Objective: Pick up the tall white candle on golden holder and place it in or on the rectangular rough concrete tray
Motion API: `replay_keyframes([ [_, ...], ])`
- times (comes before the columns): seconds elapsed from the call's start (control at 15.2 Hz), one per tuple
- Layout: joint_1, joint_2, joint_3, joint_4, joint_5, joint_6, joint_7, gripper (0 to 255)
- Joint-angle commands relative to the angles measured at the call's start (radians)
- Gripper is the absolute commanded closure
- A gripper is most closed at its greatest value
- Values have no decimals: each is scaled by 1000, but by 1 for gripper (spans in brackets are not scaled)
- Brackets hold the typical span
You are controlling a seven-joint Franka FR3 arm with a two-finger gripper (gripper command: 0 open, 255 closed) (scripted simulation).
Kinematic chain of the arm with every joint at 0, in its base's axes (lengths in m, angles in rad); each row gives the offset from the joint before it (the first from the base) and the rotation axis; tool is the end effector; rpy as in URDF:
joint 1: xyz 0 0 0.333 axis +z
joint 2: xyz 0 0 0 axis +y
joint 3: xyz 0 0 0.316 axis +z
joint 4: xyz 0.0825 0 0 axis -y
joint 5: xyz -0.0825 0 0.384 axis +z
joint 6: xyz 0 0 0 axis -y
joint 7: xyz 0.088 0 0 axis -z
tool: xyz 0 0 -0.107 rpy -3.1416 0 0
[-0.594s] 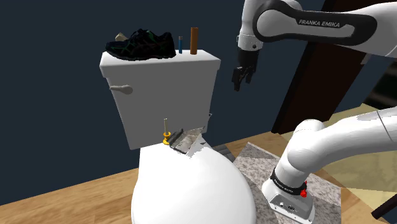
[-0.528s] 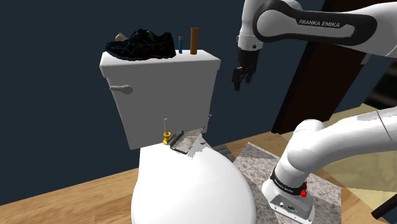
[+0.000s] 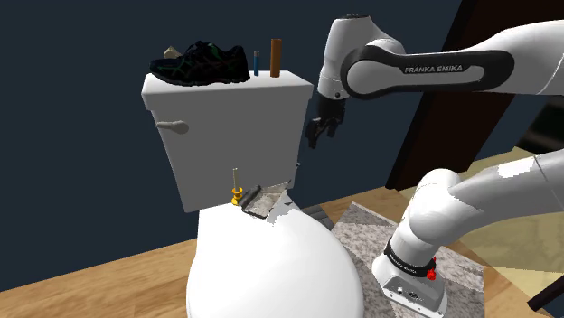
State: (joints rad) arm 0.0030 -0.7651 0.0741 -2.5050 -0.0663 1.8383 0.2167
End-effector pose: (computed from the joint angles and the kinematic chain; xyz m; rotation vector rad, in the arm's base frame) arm 0.3306 0.0239 0.5367 3.0274 -0.2172 0.1696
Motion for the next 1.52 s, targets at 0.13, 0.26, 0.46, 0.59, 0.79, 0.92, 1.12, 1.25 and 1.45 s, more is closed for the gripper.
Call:
replay_keyframes([
  [0.13, 11, 48, 66, -77, 23, 188, 101, 0],
  [0.26, 12, 89, 102, -99, 27, 281, 153, 0],
  [0.46, 5, 167, 161, -118, 21, 421, 237, 0],
  [0.59, -9, 228, 205, -119, 6, 513, 300, 0],
  [0.79, -48, 332, 279, -104, -44, 642, 410, 0],
  [0.92, -90, 406, 339, -83, -102, 720, 499, 0],
  [1.12, -180, 526, 443, -31, -247, 815, 673, 0],
  [1.25, -251, 613, 517, 19, -396, 854, 825, 0],
  [1.45, -312, 737, 582, 102, -636, 862, 1051, 0],
])
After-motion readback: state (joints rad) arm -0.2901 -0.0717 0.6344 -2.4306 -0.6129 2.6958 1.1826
